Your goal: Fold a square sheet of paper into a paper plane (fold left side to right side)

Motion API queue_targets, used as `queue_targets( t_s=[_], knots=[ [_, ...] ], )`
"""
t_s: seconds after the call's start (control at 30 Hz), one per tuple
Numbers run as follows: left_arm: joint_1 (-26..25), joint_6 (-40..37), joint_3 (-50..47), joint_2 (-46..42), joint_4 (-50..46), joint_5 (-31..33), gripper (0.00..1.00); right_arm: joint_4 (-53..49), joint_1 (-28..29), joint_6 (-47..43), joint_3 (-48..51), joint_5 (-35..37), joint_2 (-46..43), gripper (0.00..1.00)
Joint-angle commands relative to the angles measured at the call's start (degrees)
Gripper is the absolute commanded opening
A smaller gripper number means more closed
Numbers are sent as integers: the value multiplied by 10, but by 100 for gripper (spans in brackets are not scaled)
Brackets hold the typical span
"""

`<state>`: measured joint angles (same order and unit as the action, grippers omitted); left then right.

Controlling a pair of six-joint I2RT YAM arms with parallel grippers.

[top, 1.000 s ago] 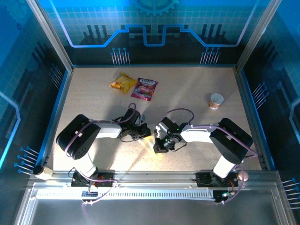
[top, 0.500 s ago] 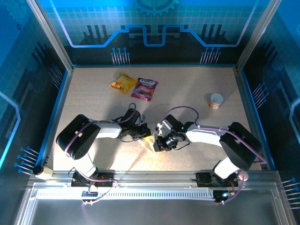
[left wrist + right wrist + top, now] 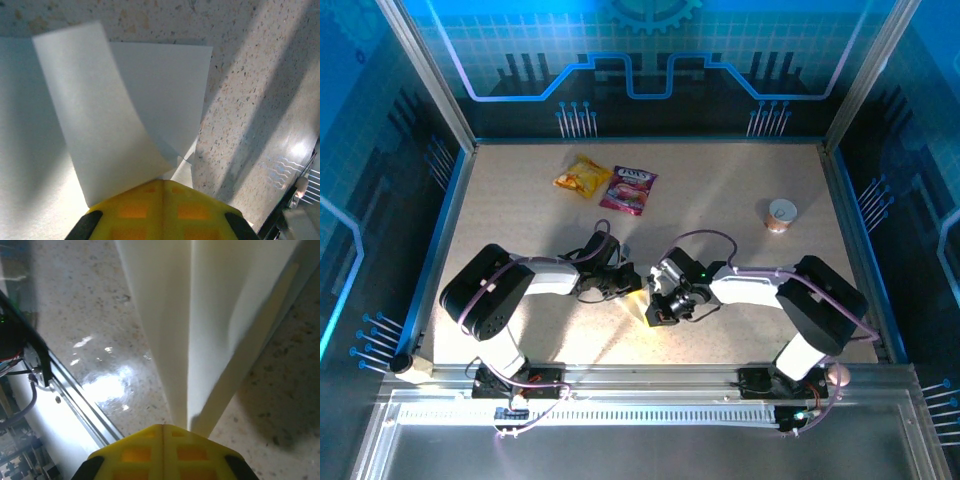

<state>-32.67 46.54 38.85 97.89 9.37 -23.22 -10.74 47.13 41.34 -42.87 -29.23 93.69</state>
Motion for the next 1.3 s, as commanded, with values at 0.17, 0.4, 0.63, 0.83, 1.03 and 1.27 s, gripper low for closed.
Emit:
queue_targets(
  t_s=[0.17,0.4,0.63,0.83,1.03,1.27],
  knots=[
    [-4,-7,-9,10,-60,33,0,32,4,20,6,-2,36,0],
    [-5,-7,-9,11,-63,35,0,43,0,29,37,-2,32,0],
    [-5,-6,-8,13,-63,37,0,29,1,26,50,-9,15,0],
    [-5,-4,-7,13,-63,37,0,11,0,18,40,-15,-18,0],
    [-6,-7,-5,13,-62,35,0,32,-12,24,18,-28,-37,0],
    [-7,-7,-3,13,-61,35,0,39,-30,18,-20,-10,8,0]
  ],
)
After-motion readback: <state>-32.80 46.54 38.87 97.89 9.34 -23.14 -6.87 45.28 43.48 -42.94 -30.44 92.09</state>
